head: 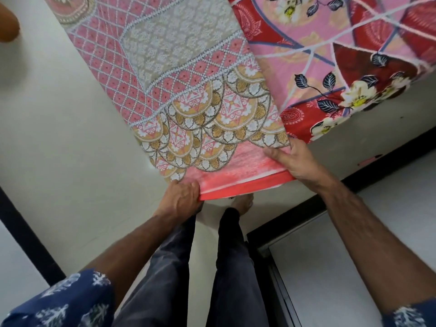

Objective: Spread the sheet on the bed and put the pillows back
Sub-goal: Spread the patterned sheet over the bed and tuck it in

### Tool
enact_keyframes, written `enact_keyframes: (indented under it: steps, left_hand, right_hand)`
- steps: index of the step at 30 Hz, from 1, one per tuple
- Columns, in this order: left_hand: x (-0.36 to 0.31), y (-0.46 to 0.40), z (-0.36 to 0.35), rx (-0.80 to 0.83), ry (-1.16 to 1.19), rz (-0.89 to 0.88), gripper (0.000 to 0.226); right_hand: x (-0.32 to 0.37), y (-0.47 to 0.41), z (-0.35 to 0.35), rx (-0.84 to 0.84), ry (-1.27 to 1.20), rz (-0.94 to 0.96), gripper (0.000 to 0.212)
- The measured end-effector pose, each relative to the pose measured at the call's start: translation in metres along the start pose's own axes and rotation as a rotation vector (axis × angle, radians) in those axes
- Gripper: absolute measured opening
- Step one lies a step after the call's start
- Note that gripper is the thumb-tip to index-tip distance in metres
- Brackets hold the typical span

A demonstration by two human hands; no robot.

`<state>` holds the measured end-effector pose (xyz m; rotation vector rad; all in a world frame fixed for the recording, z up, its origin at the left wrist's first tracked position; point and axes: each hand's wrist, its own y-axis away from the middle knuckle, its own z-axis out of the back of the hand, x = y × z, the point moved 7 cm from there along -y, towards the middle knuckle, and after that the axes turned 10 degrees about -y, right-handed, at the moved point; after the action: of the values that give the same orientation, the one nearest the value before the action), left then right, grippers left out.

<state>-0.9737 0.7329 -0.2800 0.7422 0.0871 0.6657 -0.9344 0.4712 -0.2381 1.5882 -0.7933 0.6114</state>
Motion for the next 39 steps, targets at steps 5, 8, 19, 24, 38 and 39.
enact_keyframes:
  steps: [5,8,19,24,38,39]
  left_hand:
    - [-0.020,0.002,0.021,-0.046,0.083,-0.041,0.030]
    - [-0.039,0.006,0.036,-0.048,0.138,-0.020,0.027]
    - [-0.089,-0.014,0.066,0.022,0.275,-0.004,0.033]
    - [-0.093,-0.022,0.075,-0.049,0.281,-0.004,0.036]
    - [-0.112,-0.048,0.084,-0.142,0.231,-0.040,0.029]
    - [-0.114,-0.049,0.082,-0.111,0.203,-0.074,0.029]
  right_hand:
    - [0.029,0.010,0.024,0.076,0.089,-0.006,0.022]
    - [0.039,0.020,0.039,0.092,0.134,0.010,0.035]
    - [0.045,0.044,0.095,0.054,0.247,0.001,0.054]
    - [0.057,0.043,0.103,0.082,0.323,-0.034,0.032]
    - [0.036,0.011,0.159,-0.032,0.429,-0.141,0.024]
    - [0.030,0.006,0.160,-0.038,0.435,-0.155,0.014]
